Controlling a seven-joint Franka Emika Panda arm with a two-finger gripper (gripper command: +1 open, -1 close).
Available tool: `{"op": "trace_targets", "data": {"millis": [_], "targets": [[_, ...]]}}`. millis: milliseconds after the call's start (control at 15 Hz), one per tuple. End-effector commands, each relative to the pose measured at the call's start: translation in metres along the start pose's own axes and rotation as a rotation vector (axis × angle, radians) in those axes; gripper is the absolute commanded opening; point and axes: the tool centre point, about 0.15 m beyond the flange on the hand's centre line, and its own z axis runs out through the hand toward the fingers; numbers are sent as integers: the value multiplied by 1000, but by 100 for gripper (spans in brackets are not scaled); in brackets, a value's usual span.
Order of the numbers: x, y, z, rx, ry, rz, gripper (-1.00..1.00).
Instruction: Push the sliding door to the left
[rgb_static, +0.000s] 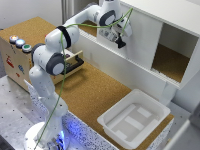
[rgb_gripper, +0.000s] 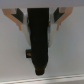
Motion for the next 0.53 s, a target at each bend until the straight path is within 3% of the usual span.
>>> {"op": "trace_targets", "data": {"millis": [0,467], "targets": [[17,-51,35,-125,43,-19,-100],[16,-83,36,-116,39,-80,-100]]}}
